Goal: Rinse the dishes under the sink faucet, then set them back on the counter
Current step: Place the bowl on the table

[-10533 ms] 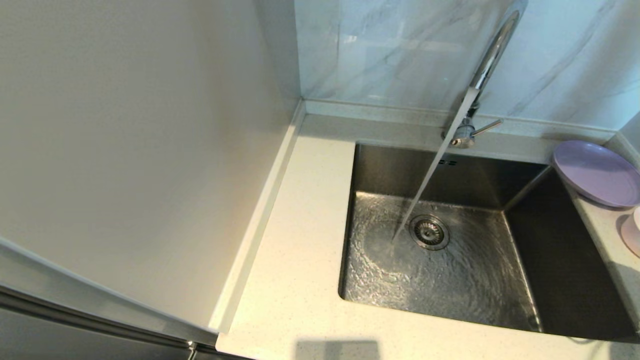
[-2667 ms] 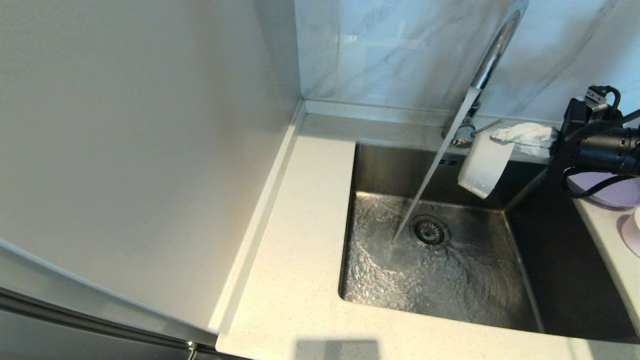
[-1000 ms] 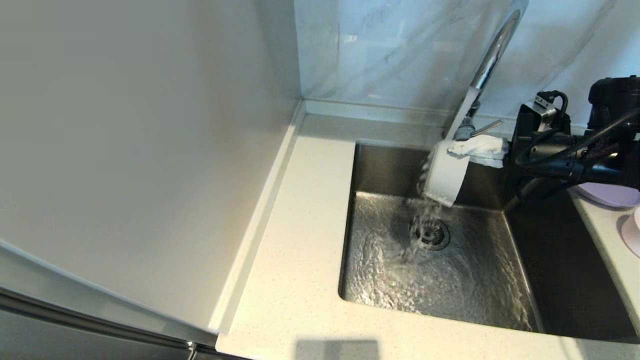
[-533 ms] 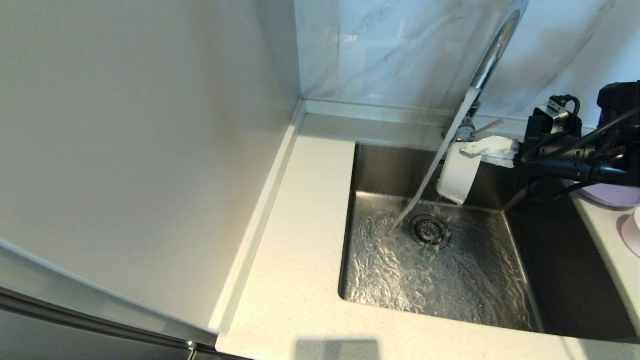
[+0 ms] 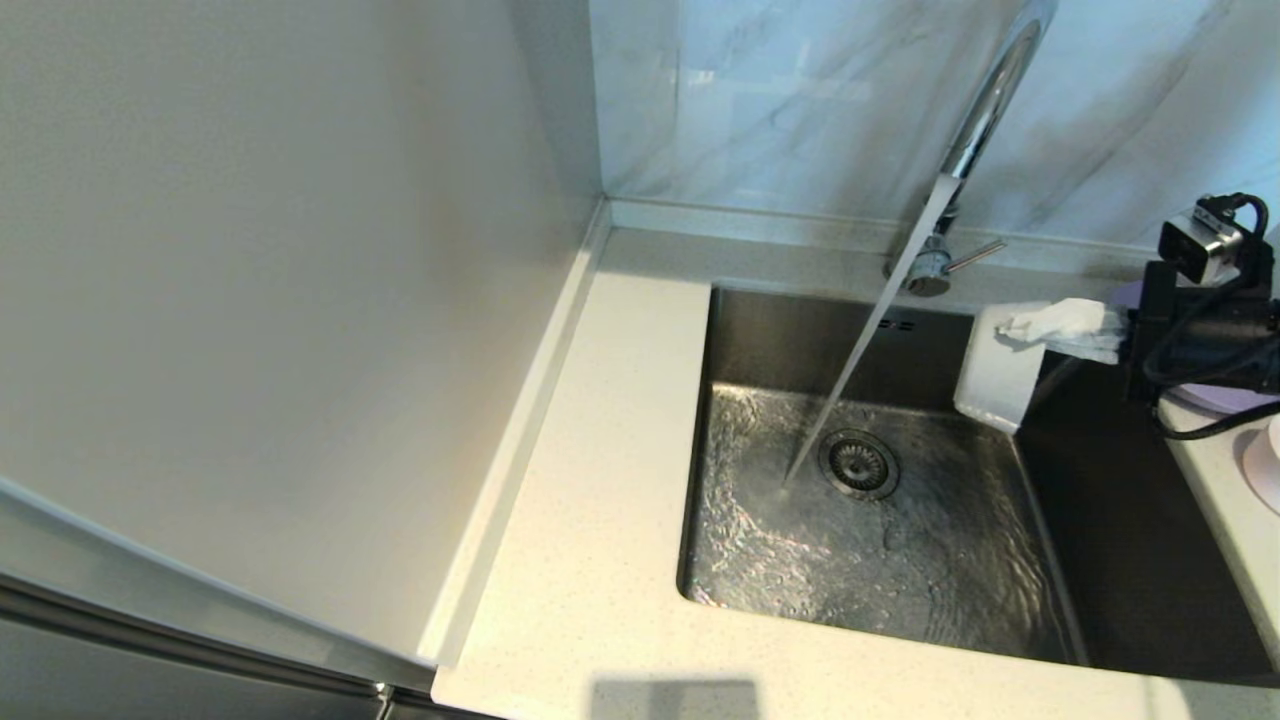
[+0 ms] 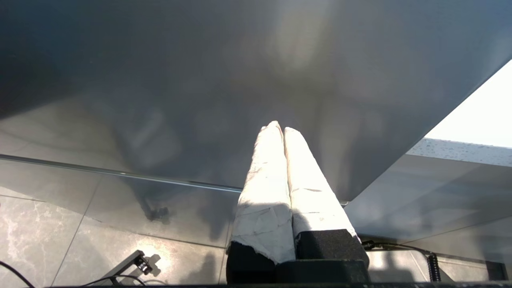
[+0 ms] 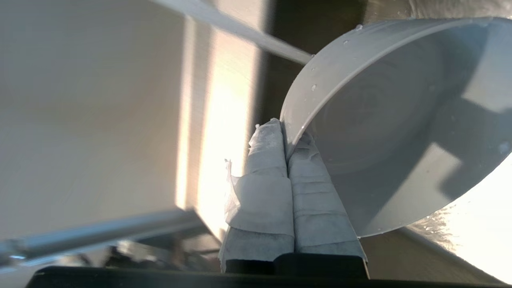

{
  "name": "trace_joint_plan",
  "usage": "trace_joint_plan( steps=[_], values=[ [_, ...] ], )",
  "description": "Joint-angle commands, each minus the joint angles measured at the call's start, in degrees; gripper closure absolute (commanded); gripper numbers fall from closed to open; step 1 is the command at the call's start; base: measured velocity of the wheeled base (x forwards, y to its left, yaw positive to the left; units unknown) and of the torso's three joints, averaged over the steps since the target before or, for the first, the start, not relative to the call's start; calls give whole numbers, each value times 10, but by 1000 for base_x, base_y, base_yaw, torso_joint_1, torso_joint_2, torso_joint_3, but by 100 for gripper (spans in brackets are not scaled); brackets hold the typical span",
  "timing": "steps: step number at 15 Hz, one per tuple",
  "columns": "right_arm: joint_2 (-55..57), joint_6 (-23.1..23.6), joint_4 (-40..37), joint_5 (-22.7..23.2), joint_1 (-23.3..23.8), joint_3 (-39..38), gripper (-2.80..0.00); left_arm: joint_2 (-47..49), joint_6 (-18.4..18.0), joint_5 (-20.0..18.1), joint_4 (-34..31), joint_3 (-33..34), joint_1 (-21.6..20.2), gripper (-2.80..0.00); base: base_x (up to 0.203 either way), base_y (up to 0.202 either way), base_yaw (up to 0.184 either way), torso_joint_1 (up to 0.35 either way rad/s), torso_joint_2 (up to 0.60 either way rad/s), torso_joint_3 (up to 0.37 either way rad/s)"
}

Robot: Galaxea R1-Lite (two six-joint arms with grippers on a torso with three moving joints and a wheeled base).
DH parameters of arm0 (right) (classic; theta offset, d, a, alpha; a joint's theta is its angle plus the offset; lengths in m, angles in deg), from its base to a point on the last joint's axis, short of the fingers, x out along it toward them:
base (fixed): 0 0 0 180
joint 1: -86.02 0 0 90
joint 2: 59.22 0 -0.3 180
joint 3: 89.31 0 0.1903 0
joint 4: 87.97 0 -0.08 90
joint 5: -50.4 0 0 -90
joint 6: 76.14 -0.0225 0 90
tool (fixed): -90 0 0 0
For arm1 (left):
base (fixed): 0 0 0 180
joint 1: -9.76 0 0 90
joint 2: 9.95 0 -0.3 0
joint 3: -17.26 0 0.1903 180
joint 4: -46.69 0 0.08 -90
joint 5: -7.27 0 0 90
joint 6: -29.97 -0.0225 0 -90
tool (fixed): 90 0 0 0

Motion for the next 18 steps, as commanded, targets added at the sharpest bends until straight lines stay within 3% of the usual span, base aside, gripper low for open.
trace_joint_plan(
  steps=[1,3,4,6,7,8,10,11,12,14,16,18],
  values=[
    [-46,100,-128,-23,22,4,0,0,0,0,0,0,0,0,0,0,0,0,0,0],
    [-73,206,-263,-115,28,18,0,0,0,0,0,0,0,0,0,0,0,0,0,0],
    [-83,228,-319,-145,29,47,0,0,0,0,0,0,0,0,0,0,0,0,0,0],
    [-92,215,-360,-159,30,113,0,0,0,0,0,0,0,0,0,0,0,0,0,0],
    [-93,177,-358,-158,28,156,0,0,0,0,0,0,0,0,0,0,0,0,0,0],
    [-93,109,-353,-154,25,200,0,0,0,0,0,0,0,0,0,0,0,0,0,0],
    [-95,-58,-347,-143,4,247,0,0,0,0,0,0,0,0,0,0,0,0,0,0],
    [-103,-83,-346,-143,-5,237,0,0,0,0,0,0,0,0,0,0,0,0,0,0],
    [-119,-66,-345,-147,-8,206,0,0,0,0,0,0,0,0,0,0,0,0,0,0],
    [-146,33,-346,-195,-12,171,0,0,0,0,0,0,0,0,0,0,0,0,0,0],
    [-165,112,-362,-297,-23,161,0,0,0,0,0,0,0,0,0,0,0,0,0,0],
    [-182,193,-425,-409,-31,157,0,0,0,0,0,0,0,0,0,0,0,0,0,0]
  ],
)
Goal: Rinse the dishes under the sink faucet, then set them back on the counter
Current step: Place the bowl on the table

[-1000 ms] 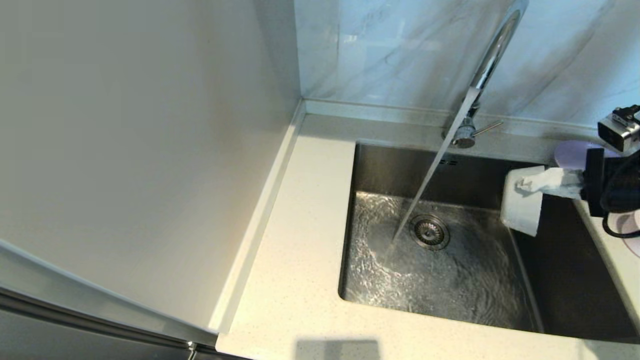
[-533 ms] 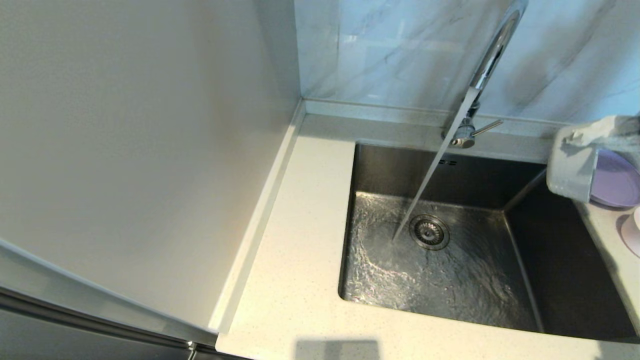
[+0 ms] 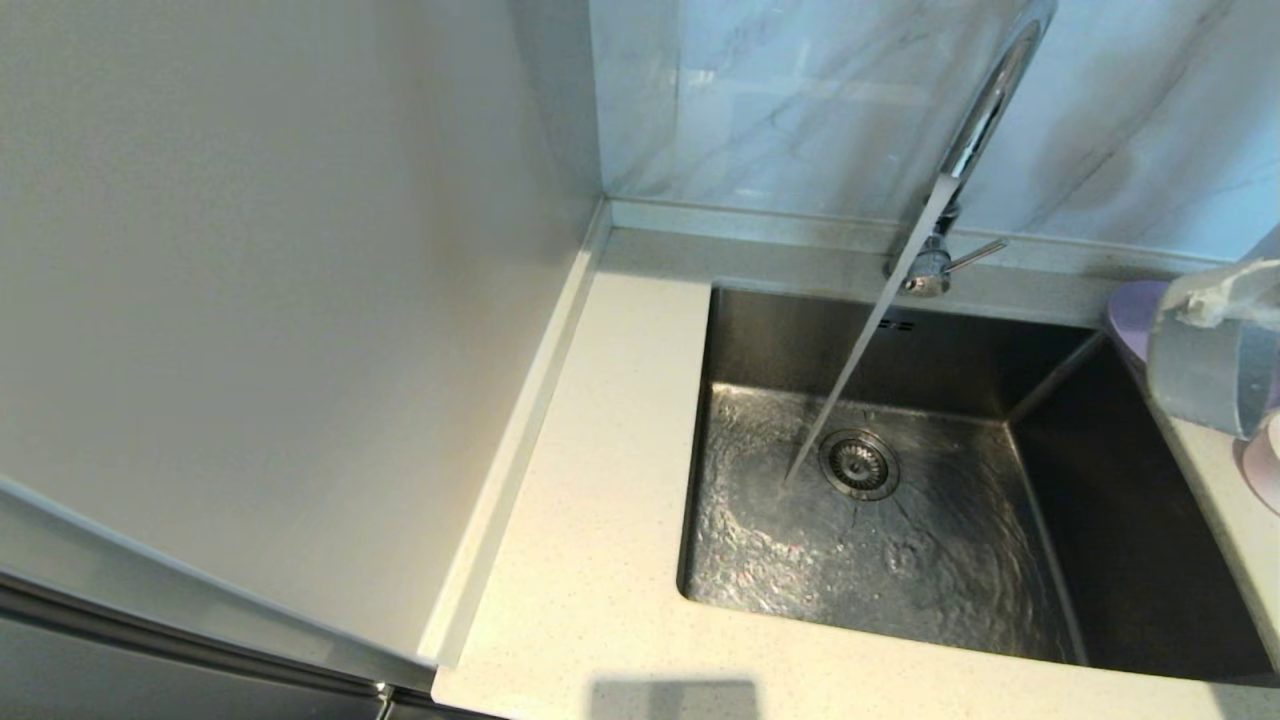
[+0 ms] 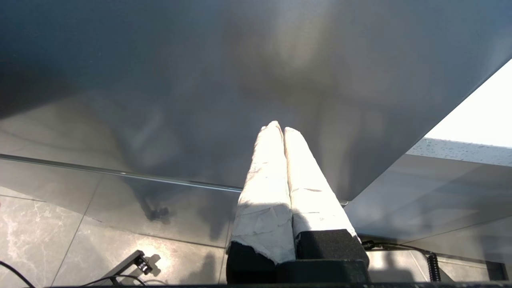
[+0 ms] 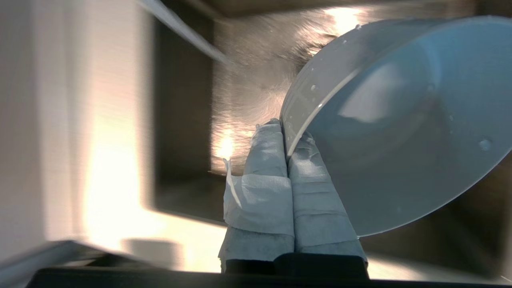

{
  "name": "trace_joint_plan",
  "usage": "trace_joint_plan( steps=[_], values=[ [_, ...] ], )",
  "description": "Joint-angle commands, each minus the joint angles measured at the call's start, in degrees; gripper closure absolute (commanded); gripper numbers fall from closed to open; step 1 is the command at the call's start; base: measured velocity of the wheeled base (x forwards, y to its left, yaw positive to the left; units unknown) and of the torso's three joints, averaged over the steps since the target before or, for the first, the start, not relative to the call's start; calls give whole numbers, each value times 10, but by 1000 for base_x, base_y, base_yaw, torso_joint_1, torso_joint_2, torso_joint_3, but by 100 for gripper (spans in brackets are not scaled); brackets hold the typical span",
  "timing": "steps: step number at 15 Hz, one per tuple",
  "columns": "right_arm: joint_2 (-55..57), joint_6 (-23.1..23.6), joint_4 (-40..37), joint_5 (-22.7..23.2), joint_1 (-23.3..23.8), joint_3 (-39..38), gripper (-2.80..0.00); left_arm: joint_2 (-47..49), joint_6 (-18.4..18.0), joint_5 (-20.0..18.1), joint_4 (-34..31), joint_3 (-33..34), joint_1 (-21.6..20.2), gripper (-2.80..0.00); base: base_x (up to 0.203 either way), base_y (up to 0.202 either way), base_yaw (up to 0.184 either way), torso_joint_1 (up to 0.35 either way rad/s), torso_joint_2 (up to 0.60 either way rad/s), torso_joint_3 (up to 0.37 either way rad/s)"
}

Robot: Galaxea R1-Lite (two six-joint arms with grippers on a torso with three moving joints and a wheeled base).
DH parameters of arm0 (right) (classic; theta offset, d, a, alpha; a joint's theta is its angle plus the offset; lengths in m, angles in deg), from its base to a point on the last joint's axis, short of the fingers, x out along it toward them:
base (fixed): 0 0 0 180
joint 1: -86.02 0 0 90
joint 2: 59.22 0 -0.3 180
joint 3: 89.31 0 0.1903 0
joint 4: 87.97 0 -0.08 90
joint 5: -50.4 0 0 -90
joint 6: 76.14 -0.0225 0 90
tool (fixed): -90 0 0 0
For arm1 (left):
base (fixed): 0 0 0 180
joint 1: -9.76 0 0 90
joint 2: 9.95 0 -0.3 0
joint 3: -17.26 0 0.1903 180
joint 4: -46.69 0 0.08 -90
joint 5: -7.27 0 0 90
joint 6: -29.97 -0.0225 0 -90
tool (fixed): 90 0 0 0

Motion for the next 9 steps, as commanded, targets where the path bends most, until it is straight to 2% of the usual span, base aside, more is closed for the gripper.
trace_joint_plan(
  steps=[1,3,4,6,9],
  values=[
    [-32,89,-62,-137,-7,-20,0,0,0,0,0,0,0,0,0,0,0,0,0,0],
    [-55,145,-80,-254,-8,-75,0,0,0,0,0,0,0,0,0,0,0,0,0,0],
    [-75,181,-83,-292,-8,-106,0,0,0,0,0,0,0,0,0,0,0,0,0,0],
    [-95,218,-89,-324,-5,-156,0,0,0,0,0,0,0,0,0,0,0,0,0,0],
    [-80,224,-154,-364,21,-171,0,0,0,0,0,0,0,0,0,0,0,0,0,0]
  ],
)
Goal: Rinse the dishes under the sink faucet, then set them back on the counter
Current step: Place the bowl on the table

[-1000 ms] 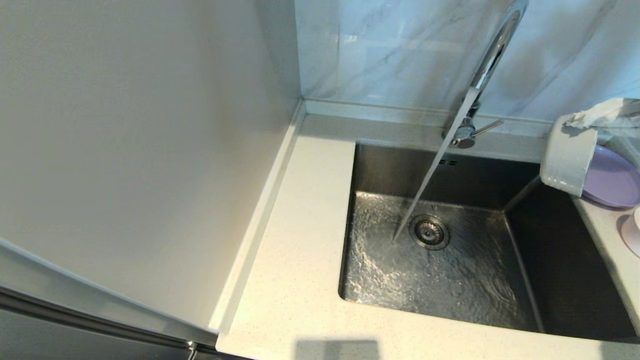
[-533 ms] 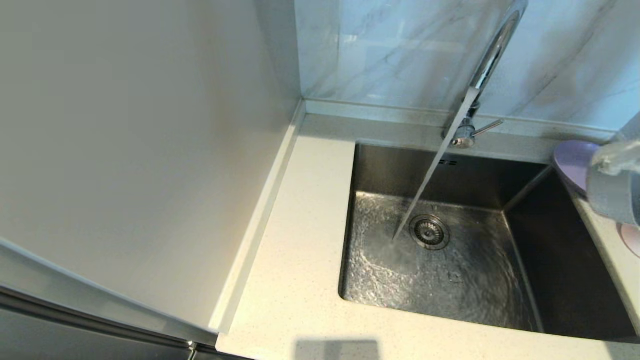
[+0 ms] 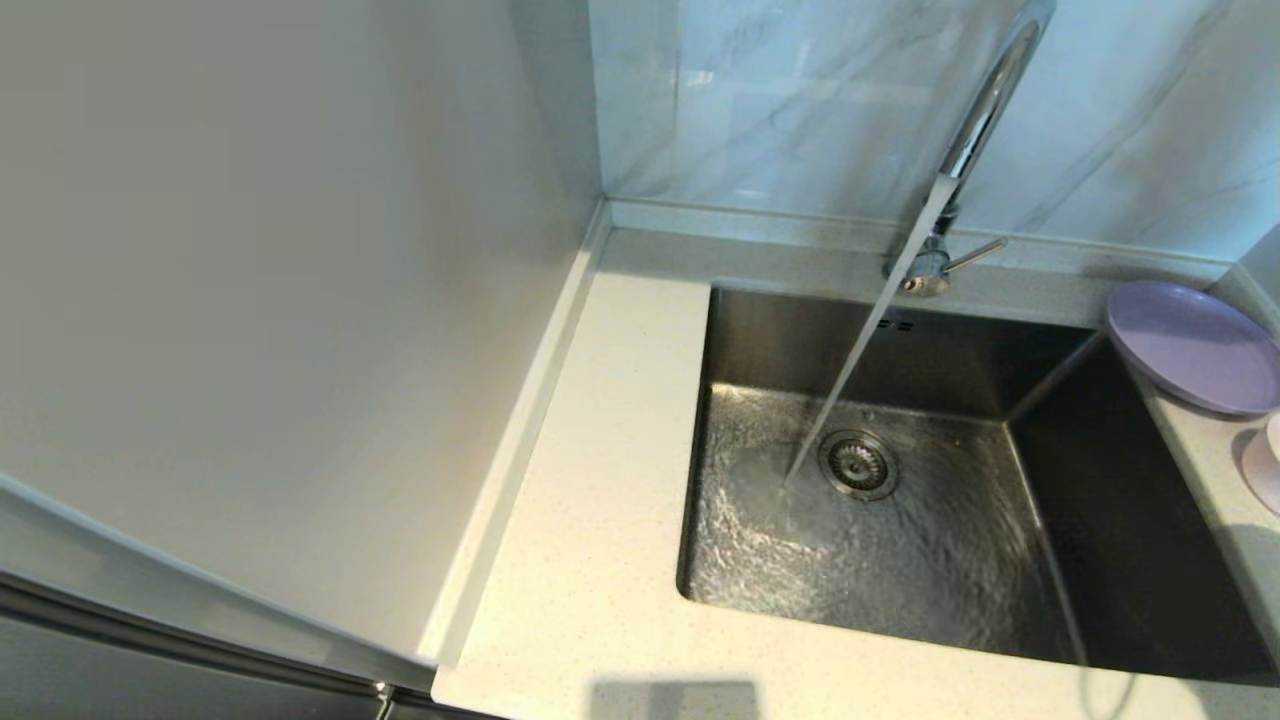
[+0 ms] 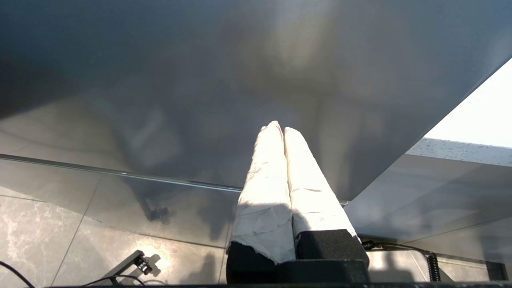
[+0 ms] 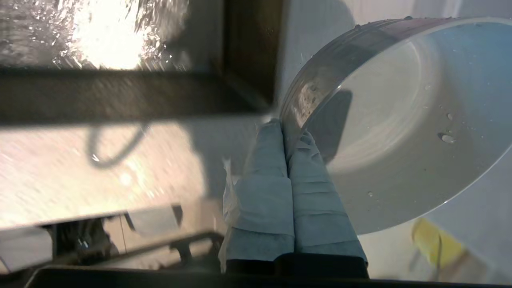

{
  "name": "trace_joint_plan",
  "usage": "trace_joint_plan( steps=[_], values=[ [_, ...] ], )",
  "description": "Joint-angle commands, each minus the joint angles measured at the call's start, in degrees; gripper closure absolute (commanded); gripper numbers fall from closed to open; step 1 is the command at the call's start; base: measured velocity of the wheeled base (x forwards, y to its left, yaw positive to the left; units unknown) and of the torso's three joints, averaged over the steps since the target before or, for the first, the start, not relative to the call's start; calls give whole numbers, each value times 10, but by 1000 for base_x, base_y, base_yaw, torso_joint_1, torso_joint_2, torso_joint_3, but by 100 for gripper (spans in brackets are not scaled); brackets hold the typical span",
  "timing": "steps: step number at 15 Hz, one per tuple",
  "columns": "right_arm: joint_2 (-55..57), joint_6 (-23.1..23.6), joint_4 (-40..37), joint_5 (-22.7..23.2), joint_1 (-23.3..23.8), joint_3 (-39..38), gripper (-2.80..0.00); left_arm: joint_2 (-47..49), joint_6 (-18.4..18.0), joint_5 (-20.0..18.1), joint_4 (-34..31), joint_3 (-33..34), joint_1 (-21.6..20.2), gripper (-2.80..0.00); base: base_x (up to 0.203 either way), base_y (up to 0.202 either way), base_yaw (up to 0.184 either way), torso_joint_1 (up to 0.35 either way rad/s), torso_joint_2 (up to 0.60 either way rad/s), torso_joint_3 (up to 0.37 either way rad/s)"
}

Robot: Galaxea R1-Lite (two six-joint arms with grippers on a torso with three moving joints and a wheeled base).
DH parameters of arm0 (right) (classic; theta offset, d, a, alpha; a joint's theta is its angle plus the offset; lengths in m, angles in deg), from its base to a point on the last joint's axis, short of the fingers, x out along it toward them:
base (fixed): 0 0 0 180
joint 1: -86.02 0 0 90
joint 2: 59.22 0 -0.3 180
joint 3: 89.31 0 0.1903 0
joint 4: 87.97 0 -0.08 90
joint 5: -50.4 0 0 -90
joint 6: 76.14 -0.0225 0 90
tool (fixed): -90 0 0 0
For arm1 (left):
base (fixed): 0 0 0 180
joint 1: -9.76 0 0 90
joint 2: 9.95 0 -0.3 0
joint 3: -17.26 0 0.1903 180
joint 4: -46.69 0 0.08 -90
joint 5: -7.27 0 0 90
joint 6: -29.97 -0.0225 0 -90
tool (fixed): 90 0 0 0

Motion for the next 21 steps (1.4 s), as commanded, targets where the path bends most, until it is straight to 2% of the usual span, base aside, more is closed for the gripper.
trace_joint_plan(
  steps=[1,4,7,13,21],
  values=[
    [8,1,-25,-8,20,-24,0,0,0,0,0,0,0,0,0,0,0,0,0,0],
    [27,-2,-21,-9,24,-67,0,0,0,0,0,0,0,0,0,0,0,0,0,0],
    [66,-11,27,-10,29,-88,0,0,0,0,0,0,0,0,0,0,0,0,0,0],
    [164,-11,113,-15,106,-93,0,0,0,0,0,0,0,0,0,0,0,0,0,0],
    [219,-9,188,-16,147,-106,0,0,0,0,0,0,0,0,0,0,0,0,0,0]
  ],
)
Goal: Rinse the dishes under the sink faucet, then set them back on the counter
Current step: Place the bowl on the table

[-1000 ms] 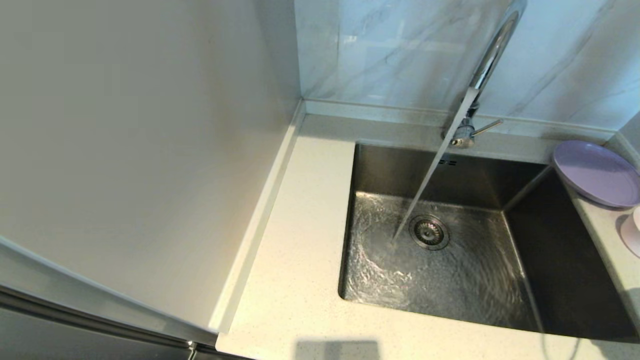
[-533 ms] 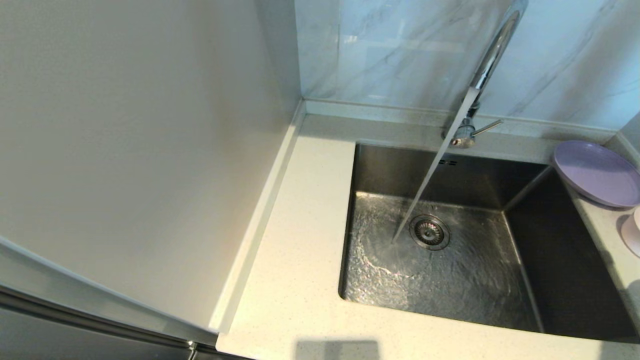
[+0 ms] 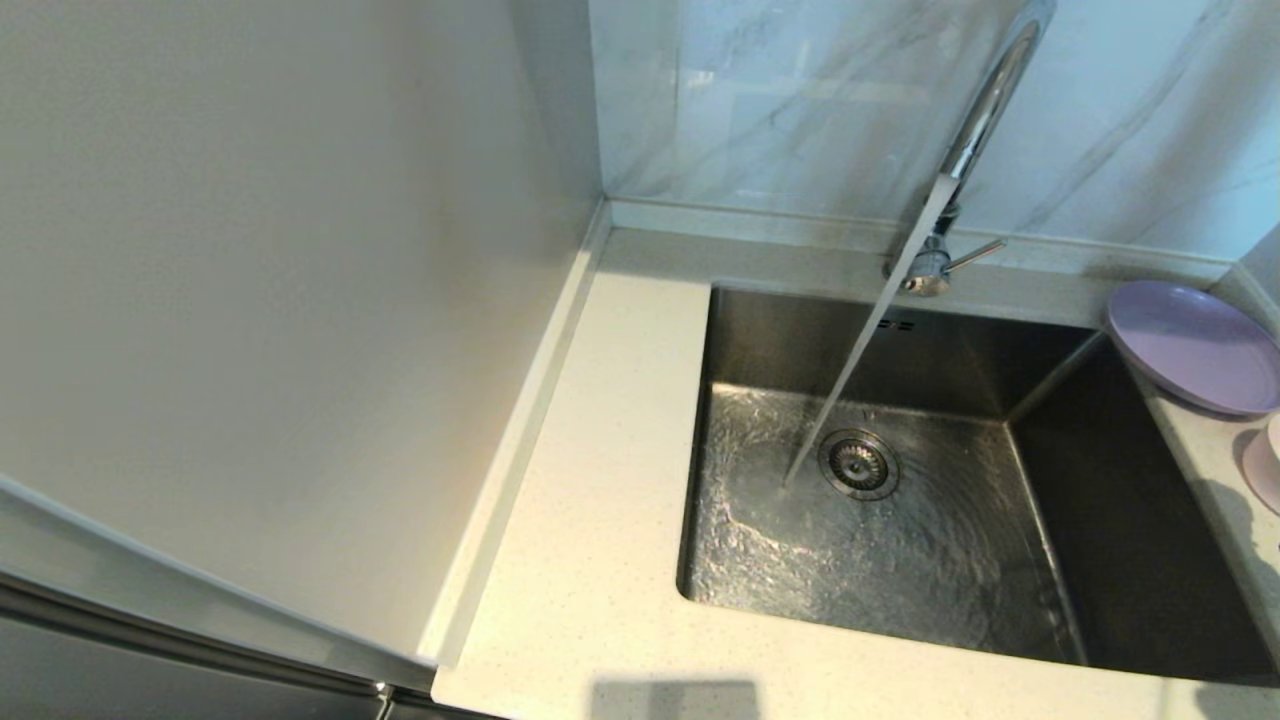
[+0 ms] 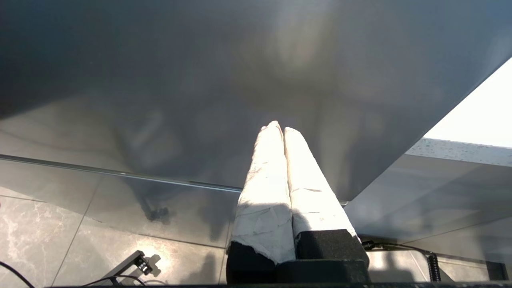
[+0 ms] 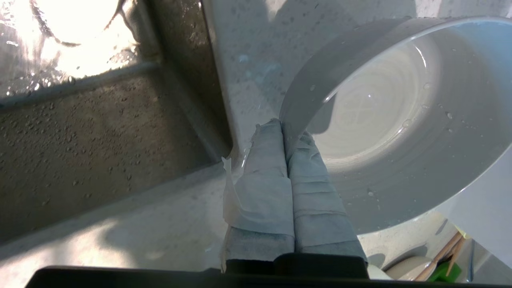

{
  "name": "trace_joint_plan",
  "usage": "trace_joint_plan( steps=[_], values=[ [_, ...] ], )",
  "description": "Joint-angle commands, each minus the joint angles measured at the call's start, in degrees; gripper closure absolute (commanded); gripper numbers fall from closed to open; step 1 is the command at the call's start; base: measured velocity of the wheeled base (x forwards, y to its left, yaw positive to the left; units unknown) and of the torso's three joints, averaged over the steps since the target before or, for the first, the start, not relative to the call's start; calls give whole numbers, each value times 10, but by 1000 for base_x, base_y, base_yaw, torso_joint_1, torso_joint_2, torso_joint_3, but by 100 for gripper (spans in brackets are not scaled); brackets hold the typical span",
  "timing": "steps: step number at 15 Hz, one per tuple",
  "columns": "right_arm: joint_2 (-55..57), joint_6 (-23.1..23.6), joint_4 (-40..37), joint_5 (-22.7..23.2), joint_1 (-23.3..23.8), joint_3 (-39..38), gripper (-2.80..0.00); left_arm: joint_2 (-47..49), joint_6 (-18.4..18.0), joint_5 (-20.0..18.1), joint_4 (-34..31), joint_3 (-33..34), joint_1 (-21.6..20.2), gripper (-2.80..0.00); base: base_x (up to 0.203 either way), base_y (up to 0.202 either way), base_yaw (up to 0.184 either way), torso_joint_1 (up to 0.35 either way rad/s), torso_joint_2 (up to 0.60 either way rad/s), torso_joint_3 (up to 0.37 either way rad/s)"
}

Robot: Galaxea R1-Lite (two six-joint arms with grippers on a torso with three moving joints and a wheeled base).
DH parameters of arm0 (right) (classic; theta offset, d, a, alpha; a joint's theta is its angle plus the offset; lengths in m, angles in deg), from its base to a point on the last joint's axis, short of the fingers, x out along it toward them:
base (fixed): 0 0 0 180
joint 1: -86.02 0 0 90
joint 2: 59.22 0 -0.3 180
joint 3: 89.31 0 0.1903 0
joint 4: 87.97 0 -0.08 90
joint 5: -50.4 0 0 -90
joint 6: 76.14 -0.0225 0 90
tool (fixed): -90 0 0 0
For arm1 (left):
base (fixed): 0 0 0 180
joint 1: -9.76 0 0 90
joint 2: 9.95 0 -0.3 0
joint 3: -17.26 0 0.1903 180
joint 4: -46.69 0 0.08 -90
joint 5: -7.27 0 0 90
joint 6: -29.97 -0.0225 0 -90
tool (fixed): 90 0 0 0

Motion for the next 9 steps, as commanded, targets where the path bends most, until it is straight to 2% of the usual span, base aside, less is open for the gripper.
trace_joint_plan(
  steps=[1,2,3,9],
  values=[
    [18,5,8,-1,5,0,0,0,0,0,0,0,0,0,0,0,0,0,0,0],
    [18,16,12,-1,7,0,0,0,0,0,0,0,0,0,0,0,0,0,0,0],
    [18,20,19,-1,11,0,-280,0,0,0,0,0,0,0,0,0,0,0,0,0],
    [17,21,52,-1,22,11,-280,0,0,0,0,0,0,0,0,0,0,0,0,0]
  ],
)
